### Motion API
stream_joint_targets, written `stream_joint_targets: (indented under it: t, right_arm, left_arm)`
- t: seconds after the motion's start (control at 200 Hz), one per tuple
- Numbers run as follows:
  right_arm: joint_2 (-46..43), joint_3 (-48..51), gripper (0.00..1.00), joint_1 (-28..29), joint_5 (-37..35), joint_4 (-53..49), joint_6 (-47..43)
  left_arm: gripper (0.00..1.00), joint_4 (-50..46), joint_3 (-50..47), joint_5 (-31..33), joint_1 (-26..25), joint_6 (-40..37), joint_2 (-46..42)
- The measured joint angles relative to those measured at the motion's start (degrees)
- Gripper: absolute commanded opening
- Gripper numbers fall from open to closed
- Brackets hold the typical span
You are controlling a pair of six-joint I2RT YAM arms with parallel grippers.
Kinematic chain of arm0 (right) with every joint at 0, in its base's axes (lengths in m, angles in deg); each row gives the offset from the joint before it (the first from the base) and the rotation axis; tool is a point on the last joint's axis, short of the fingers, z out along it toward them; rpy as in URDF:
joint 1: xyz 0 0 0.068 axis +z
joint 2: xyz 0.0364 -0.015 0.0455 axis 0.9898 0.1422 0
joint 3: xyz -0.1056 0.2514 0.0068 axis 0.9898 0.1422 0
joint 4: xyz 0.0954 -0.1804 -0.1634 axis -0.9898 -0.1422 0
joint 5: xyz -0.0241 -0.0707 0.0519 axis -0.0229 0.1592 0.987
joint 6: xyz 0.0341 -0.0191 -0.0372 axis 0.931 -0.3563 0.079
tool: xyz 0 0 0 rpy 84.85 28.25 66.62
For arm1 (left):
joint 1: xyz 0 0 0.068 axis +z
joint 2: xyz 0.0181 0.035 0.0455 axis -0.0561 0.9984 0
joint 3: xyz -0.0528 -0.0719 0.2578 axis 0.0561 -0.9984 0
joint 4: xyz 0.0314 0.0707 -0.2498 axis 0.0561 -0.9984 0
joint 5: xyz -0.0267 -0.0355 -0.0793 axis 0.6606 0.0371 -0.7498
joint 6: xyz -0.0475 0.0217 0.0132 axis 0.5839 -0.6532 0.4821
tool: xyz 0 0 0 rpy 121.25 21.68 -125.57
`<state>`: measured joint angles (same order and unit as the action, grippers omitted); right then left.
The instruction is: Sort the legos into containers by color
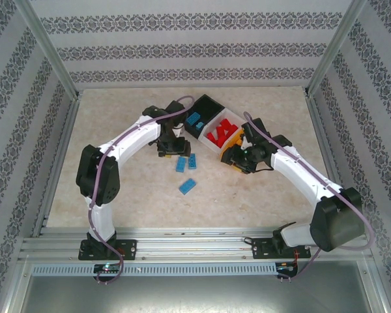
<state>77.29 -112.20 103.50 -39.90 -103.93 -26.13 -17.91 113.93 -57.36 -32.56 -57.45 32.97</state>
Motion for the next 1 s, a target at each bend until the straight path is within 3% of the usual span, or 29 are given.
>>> stream_joint_targets:
  t: [0.465, 1.004]
  right_arm:
    - [-2.82, 1.77, 0.51, 0.17, -0.04, 0.04, 0.00]
    - [-5.99, 5.14, 0.51, -4.70, 0.02, -1.22, -0.24]
  left_arm:
    - [0.57, 1.51, 11.93, 1.11, -3.72, -0.02, 13.90]
    - [0.56, -1.86, 22.80, 4.07, -4.04, -0.02, 23.39]
